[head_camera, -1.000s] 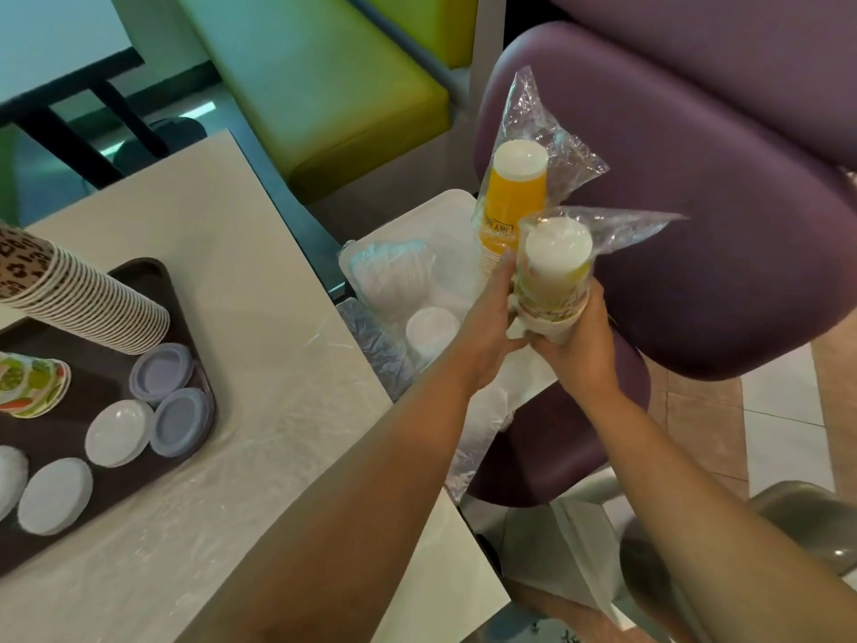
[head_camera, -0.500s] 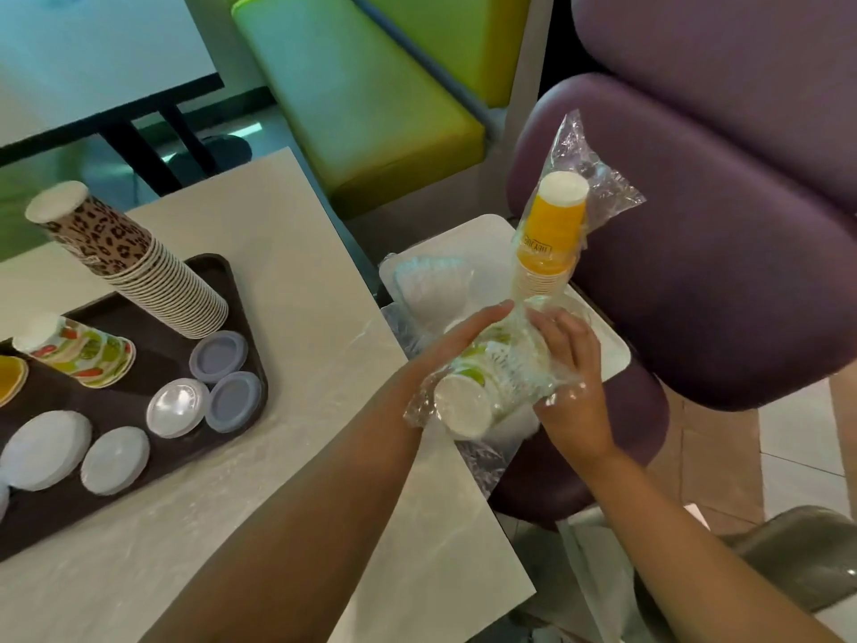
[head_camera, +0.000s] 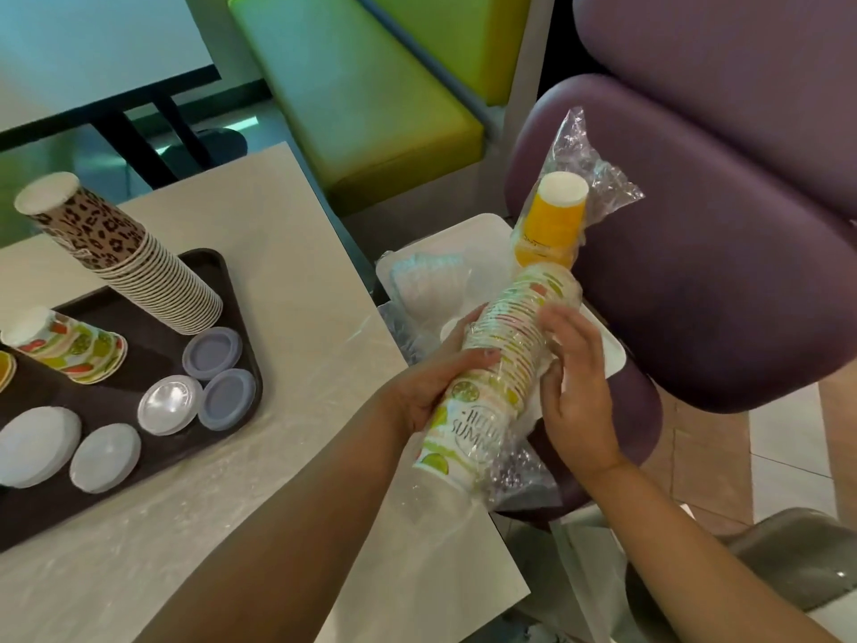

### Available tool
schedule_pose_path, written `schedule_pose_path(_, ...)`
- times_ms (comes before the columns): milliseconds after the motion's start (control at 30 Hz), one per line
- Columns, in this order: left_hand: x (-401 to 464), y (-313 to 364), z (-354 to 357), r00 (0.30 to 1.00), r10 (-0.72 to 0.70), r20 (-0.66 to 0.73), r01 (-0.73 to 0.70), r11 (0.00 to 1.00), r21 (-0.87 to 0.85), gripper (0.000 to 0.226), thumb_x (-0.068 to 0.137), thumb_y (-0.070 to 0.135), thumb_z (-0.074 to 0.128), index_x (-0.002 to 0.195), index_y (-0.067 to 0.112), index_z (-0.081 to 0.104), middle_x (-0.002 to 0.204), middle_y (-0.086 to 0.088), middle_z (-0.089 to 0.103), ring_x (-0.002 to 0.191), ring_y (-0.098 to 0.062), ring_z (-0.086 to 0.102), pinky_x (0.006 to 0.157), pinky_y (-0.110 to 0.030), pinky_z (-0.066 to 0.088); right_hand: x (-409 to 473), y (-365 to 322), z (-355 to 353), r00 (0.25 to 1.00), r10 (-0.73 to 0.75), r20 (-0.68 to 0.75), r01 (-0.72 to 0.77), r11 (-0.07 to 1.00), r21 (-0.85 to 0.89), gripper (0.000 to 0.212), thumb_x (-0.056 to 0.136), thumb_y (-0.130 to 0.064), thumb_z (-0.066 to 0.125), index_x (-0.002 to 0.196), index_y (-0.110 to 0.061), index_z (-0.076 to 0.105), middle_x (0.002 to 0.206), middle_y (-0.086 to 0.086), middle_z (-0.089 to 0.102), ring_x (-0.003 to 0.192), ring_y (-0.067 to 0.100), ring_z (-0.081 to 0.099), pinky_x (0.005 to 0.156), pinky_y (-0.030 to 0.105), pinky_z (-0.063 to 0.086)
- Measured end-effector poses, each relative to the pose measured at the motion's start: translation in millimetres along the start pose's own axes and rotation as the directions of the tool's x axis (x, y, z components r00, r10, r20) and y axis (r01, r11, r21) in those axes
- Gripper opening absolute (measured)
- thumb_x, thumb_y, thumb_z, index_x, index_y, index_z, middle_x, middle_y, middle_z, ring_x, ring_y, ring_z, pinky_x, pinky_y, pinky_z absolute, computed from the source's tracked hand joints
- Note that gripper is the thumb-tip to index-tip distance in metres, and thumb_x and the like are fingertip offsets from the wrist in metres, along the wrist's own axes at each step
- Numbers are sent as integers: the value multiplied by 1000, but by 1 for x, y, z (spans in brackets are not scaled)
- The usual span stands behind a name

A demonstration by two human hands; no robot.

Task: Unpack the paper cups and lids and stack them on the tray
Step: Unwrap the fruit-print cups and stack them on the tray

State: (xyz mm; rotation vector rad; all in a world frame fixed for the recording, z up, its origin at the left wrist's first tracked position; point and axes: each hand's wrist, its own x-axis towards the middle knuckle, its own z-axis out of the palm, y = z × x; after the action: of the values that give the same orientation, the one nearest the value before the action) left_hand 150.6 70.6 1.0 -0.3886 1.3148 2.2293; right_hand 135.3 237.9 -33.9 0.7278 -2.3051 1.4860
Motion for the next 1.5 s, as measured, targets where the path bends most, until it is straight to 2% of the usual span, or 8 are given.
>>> schedule_pose_path(133, -10, -1, -13, 989, 35, 140, -37, 999, 9, 104, 38, 26, 96, 127, 41, 44, 130, -11, 50, 100, -27, 65, 71, -38, 57, 22, -19, 1, 863, 431, -264, -349, 886, 306, 59, 93, -11, 57, 143, -16, 26, 142, 1, 27, 101, -7, 53, 86, 21, 50)
schedule_pose_path(233, -25, -1, -15, 966, 83, 244, -104, 992, 71, 99, 49, 24, 93, 131, 37, 40, 130, -10, 48, 105, -21, 65, 76, -35, 56, 42, -27, -3, 680, 729, -82, -593, 611, 524, 70, 86, -37, 64, 144, -28, 27, 146, 3, 29, 104, 2, 56, 86, 34, 54)
schedule_pose_path(367, -50, 8, -18, 956, 141, 258, -195, 961, 196, 105, 56, 30, 90, 139, 41, 26, 142, -11, 38, 124, -27, 52, 96, -45, 48, 59, -56, 3, 718, 659, 225, -547, 334, 768, 69, 88, -31, 60, 146, -29, 22, 132, 4, 55, 110, 18, 63, 79, 32, 57)
schedule_pose_path(533, -105, 22, -39, 960, 217, 177, -266, 902, 340, 109, 58, 33, 88, 140, 39, 16, 139, -3, 41, 126, -19, 49, 99, -36, 46, 61, -115, 32, 764, 541, 350, -562, 293, 774, 80, 75, -25, 67, 144, -31, 25, 123, 5, 62, 106, 22, 65, 80, 40, 57)
schedule_pose_path(833, -224, 26, -83, 948, 309, -81, -228, 832, 505, 82, 56, 13, 77, 128, 23, 39, 115, 9, 66, 111, -9, 61, 85, -22, 51, 35, -214, 99, 818, 320, 478, -573, 531, 625, 115, 45, -57, 87, 140, -22, 33, 130, 2, 58, 116, 18, 59, 95, 45, 51)
schedule_pose_path(1133, -331, 7, -133, 824, 458, -334, -230, 809, 541, 82, 49, 12, 83, 123, 23, 51, 115, 8, 68, 108, -10, 63, 80, -20, 52, -13, -294, 178, 813, 164, 559, -486, 718, 497, 70, 60, -16, 88, 117, -26, 48, 116, -4, 63, 110, 10, 61, 95, 39, 51)
schedule_pose_path(1300, -360, -10, -167, 750, 515, -416, -229, 792, 566, 75, 56, -12, 82, 115, 27, 58, 108, 13, 70, 103, -10, 65, 78, -21, 53, -32, -320, 216, 814, 65, 578, -382, 809, 447, 79, 62, -10, 86, 124, -27, 39, 111, -19, 56, 102, -12, 55, 89, 10, 46)
schedule_pose_path(1500, -368, -34, -203, 681, 566, -464, -256, 778, 574, 71, 57, -10, 84, 119, 17, 59, 110, 2, 69, 103, -12, 65, 80, -26, 54, -51, -324, 247, 793, 26, 608, -343, 845, 411, 84, 59, -10, 87, 123, -34, 38, 121, -17, 53, 114, -4, 52, 94, 12, 44)
